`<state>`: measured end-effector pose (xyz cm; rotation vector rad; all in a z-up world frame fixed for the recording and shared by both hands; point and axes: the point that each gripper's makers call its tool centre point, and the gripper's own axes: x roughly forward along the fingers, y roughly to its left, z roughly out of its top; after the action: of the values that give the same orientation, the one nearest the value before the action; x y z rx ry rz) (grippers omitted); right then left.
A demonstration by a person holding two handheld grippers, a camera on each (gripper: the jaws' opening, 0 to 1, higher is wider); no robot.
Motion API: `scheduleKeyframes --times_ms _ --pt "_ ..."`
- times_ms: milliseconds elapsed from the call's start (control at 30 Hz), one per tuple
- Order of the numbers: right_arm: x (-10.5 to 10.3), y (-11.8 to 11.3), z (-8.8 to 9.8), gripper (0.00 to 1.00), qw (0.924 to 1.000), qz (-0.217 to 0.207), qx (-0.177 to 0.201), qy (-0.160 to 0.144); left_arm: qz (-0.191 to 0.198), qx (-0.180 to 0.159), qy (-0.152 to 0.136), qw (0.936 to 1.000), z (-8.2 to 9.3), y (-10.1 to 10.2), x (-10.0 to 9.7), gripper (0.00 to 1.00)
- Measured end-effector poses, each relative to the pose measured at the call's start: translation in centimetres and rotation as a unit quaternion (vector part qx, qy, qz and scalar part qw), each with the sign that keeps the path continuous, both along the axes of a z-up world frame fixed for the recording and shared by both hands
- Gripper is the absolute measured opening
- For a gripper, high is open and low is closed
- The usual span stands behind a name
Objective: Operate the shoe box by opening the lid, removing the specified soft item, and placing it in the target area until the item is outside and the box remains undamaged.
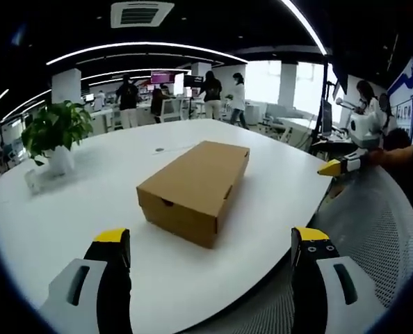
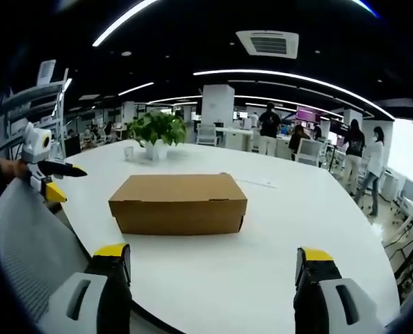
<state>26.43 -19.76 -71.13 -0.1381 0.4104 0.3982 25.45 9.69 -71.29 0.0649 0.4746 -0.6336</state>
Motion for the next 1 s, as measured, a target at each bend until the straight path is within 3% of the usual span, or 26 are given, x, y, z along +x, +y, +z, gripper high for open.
scheduleKeyframes --times_ms 100,233,367,500,700,1000 --pt "0.0 0.0 0.0 0.99 1.0000 0.000 0.002 0.002 -0.003 0.008 0.004 1.0000 -0.4 0.1 -0.1 1.00" --pt "-0.1 0.0 -0.3 0.98 0.9999 0.001 -0.002 0.011 -0.006 -0.031 0.009 0.9995 0.2 -0.5 -0.1 1.00" --pt "-0.1 -0.3 0.1 0.98 0.9999 -0.009 0.005 0.005 -0.012 -0.019 0.018 0.9996 -0.2 -0.6 -0.3 1.00" --pt "0.0 -0.4 0.1 0.98 0.9999 -0.009 0.004 0.005 -0.003 -0.019 0.016 0.9997 0.6 -0.3 0.6 1.00" --pt "-0.4 0.2 0.0 0.98 0.9998 0.013 -0.001 0.013 -0.001 -0.012 0.012 0.9999 1.6 -0.2 1.6 1.00" --pt "-0.1 0.9 0.8 0.98 0.9994 0.034 -0.006 0.010 -0.002 0.002 0.017 0.9999 1.6 -0.5 2.2 1.00"
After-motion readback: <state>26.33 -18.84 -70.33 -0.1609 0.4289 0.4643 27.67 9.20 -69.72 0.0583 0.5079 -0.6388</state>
